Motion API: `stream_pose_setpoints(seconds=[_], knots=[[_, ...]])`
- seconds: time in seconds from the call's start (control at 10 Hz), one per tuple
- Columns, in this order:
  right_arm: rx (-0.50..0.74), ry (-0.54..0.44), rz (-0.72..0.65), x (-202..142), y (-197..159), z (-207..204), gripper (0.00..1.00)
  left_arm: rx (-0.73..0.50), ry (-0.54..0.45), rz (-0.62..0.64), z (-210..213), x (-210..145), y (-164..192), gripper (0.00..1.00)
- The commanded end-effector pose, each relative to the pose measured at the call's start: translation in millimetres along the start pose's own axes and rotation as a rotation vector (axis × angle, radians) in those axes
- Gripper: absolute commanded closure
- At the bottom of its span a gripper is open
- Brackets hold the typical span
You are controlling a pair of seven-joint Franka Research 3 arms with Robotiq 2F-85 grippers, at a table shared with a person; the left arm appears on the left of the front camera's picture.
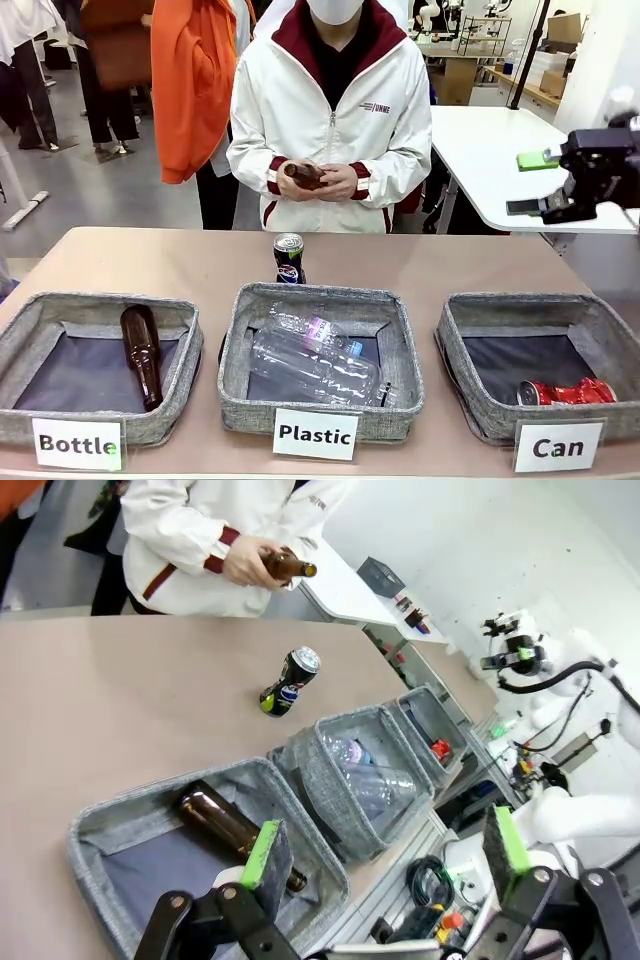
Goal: Sort the can waste into the basket.
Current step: Pick up the can waste from the table and place it in the right Fabric basket.
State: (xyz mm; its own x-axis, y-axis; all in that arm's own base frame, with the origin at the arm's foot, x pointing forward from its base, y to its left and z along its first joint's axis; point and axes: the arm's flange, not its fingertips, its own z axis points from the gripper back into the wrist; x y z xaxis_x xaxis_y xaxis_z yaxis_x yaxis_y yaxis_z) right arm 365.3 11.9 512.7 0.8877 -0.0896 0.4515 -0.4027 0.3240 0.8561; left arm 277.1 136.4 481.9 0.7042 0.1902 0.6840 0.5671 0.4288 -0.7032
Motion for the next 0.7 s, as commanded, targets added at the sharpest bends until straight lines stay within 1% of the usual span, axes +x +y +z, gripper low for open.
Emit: stream_pose_setpoints(seconds=[0.0, 0.1, 0.2, 0.3, 0.4, 0.5, 0.6], knots=[[-0.183, -0.01, 0.285, 12.1, -16.5, -57.6, 0.0, -0.007, 0.003, -0.007, 1.5, 0.1, -1.6, 0.0], [-0.187, 0.037, 0.303, 21.0, -32.6, -89.8, 0.0, -0.007, 0.003, -0.007, 1.5, 0.1, -1.6, 0.0], [-0.214, 0.044, 0.323, 30.2, -38.7, -112.5, 0.0, -0.007, 0.003, -0.007, 1.5, 0.1, -1.6, 0.0], [-0.202, 0.051, 0.361, 35.3, -45.5, -125.1, 0.0, -0.007, 0.003, -0.007, 1.5, 0.1, -1.6, 0.0], [-0.193, 0.069, 0.431, 37.0, -59.3, -136.2, 0.0, -0.007, 0.003, -0.007, 1.5, 0.1, -1.6, 0.0], [-0.229, 0.067, 0.472, 36.4, -74.9, -149.5, 0.0, -0.007, 0.003, -0.007, 1.5, 0.1, -1.6, 0.0], [-0.235, 0.045, 0.483, 36.2, -70.4, -149.3, 0.0, 0.001, 0.001, 0.001, -0.2, -0.1, 0.4, 0.0]])
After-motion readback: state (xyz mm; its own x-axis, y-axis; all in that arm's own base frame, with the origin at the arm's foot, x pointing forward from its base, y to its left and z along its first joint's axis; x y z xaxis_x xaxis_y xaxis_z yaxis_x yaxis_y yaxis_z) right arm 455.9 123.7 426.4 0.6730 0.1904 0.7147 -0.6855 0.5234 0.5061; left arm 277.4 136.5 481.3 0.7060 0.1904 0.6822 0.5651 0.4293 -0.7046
